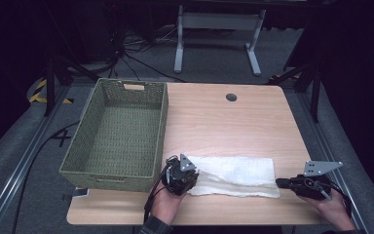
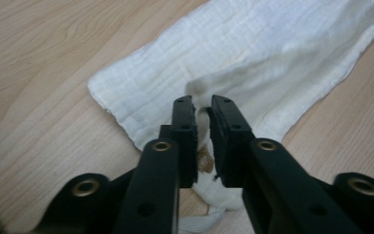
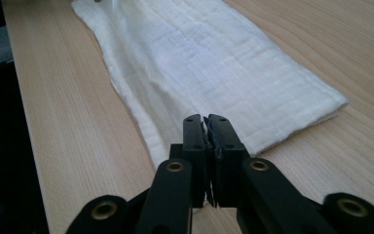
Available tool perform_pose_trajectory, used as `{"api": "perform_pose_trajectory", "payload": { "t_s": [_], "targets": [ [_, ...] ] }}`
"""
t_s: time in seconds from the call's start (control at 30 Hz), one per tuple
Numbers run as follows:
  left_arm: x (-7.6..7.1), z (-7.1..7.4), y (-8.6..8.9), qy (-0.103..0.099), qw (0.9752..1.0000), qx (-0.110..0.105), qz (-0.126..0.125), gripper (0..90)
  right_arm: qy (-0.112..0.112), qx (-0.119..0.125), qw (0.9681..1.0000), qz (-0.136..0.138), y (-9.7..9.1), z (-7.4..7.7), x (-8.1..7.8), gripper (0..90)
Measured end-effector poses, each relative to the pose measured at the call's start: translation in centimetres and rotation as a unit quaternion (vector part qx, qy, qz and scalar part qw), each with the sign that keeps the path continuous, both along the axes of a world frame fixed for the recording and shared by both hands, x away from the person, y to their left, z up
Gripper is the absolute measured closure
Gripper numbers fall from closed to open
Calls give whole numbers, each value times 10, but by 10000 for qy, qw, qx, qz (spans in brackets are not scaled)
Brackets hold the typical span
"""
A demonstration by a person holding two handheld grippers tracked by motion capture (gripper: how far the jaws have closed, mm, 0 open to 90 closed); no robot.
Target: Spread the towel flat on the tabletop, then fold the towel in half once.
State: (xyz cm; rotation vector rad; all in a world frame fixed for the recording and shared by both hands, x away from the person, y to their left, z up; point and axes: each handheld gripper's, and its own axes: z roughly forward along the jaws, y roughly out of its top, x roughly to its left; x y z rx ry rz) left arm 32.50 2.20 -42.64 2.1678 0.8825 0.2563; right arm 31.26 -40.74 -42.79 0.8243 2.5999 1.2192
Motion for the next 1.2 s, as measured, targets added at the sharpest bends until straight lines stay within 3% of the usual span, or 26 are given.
{"api": "perform_pose_trajectory", "payload": {
  "t_s": [0.13, 0.37, 0.53, 0.7, 0.87, 0.97, 1.03, 1.07, 1.2],
  "targets": [
    [0, 2, 1, -58, 10000, -54, 18, 742, -51, 124, 9999, -96, -3, 3, 1, 785],
    [7, 1, -2, -63, 9999, -85, 4, 738, -135, 9, 9997, -211, 4, 3, 8, 768],
    [16, -1, -12, -94, 9999, -27, 34, 729, -212, -81, 9988, -424, 6, 2, 26, 796],
    [35, -2, -20, -179, 9997, 135, 101, 720, -189, -158, 9982, -551, 7, 1, 46, 801],
    [52, -8, -23, -187, 9989, 299, 298, 677, -125, -233, 9963, -819, 4, -4, 70, 744],
    [60, -8, -20, -263, 9985, 331, 352, 671, -73, -251, 9961, -848, 2, -9, 81, 714],
    [64, -9, -19, -144, 9984, 277, 462, 660, -34, -340, 9956, -873, 3, -12, 87, 714],
    [67, -9, -18, -186, 9984, 333, 423, 658, 26, -357, 9956, -869, 3, -14, 90, 713],
    [72, -13, -17, -99, 9983, 307, 490, 641, 166, -598, 9950, -779, 7, -22, 95, 788]
  ]
}}
